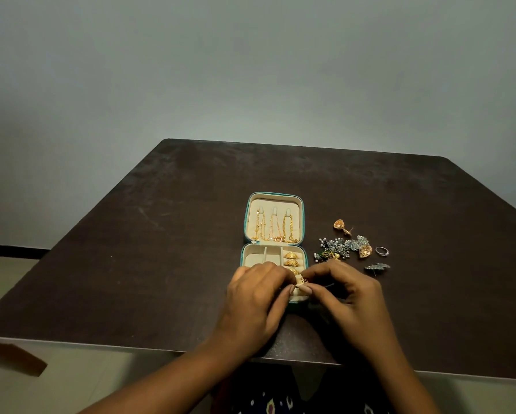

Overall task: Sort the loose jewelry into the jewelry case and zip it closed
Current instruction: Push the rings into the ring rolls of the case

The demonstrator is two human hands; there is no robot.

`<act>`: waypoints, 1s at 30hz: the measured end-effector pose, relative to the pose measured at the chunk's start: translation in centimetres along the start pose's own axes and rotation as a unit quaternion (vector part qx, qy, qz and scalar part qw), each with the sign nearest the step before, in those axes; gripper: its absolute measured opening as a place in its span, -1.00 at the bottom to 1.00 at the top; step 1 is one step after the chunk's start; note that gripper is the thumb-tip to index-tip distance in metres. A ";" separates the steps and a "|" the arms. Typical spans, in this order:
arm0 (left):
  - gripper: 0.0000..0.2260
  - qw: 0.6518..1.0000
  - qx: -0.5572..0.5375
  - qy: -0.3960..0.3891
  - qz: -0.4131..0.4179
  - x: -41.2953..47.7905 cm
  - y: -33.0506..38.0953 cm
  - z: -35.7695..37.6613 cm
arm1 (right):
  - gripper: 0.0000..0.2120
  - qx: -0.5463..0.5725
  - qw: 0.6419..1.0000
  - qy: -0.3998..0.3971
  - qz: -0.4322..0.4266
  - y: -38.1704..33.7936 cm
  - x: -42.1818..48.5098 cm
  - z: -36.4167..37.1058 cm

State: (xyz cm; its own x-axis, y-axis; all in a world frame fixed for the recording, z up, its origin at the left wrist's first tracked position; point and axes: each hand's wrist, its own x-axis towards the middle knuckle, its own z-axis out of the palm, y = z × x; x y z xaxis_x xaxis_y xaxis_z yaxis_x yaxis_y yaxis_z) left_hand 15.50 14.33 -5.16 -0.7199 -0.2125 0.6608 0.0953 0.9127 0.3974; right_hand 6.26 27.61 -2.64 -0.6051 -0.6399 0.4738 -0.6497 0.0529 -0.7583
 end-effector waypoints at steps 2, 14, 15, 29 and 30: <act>-0.97 1.000 0.004 -0.003 0.001 0.0 0.0 0.0 | -0.95 -0.015 1.000 -0.004 -0.012 0.0 0.2 -0.1; -0.76 0.991 -0.082 0.041 -0.093 -0.1 0.1 0.2 | -0.89 -0.104 0.994 -0.028 0.004 0.7 2.0 -0.5; -0.76 0.991 -0.084 0.039 -0.093 -0.1 0.1 0.2 | -0.89 -0.109 0.994 -0.031 0.005 0.7 2.0 -0.3; -0.74 0.995 -0.042 0.013 -0.091 -0.2 0.1 0.2 | -0.91 -0.181 0.981 -0.068 0.002 0.9 2.3 0.6; -0.73 0.995 -0.044 0.010 -0.092 -0.2 0.1 0.2 | -0.90 -0.190 0.979 -0.076 0.004 0.9 2.4 0.5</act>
State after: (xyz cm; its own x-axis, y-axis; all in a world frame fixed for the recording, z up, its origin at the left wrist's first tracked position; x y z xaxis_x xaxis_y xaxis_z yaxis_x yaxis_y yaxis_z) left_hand 15.57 14.51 -5.38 -0.7165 -0.3808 0.5845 0.0236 0.8242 0.5659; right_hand 4.47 25.77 -2.39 -0.5540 -0.7430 0.3756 -0.7874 0.3211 -0.5262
